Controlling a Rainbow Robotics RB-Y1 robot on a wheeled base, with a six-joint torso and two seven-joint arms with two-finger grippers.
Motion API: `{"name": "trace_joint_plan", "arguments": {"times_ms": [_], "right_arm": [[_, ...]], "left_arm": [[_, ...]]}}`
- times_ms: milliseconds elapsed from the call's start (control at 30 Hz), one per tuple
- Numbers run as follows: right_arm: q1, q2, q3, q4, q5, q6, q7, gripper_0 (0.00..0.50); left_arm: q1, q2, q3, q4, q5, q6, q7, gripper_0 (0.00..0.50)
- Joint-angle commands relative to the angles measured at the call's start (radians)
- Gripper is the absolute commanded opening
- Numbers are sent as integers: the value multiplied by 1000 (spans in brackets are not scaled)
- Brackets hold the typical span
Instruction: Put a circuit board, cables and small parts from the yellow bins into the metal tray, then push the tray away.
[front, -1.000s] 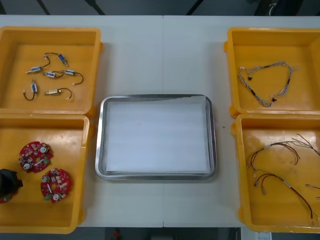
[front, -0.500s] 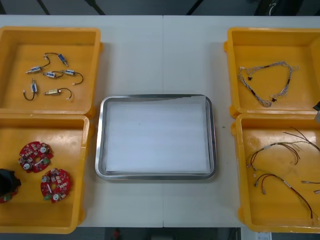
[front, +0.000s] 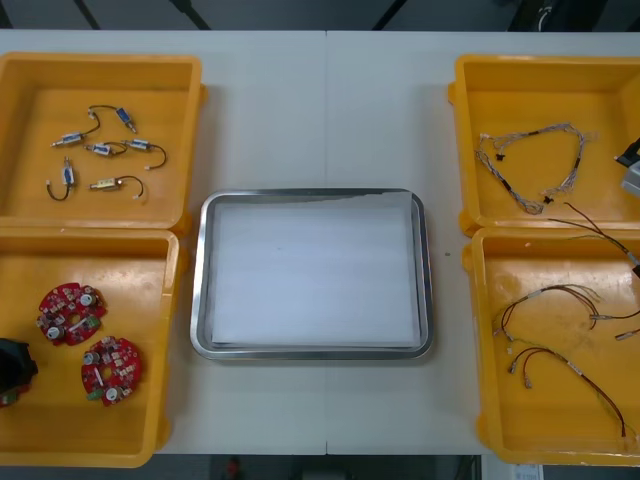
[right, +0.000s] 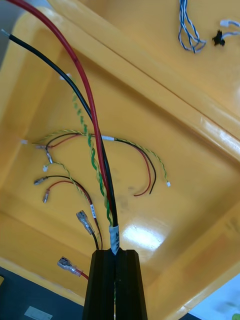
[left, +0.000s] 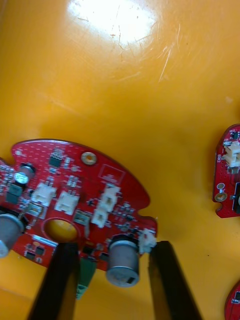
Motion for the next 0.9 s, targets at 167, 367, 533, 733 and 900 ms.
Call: {"name": "trace_joint_plan", "arguments": {"times_ms": [167,367,533,733,900], "right_arm": [[-74,4,-1,-50,-32,8,-77,0],[-131,2,62,-50,-21,8,-94,0],[-149,4,128,-50,22,8,-108,0],[-149,4,131,-50,25,8,-108,0],[-149,4,131,-50,25,8,-108,0]], "left_arm": [[32,26,-9,1,6,-10,11,134],[33,26,-9,1,6,-14,6,47],[32,29,-8,0,-1,-34,-2,29],[2,52,-8,-27,0,-48,-6,20],[-24,65,31,-73,20,16,1,11]]}}
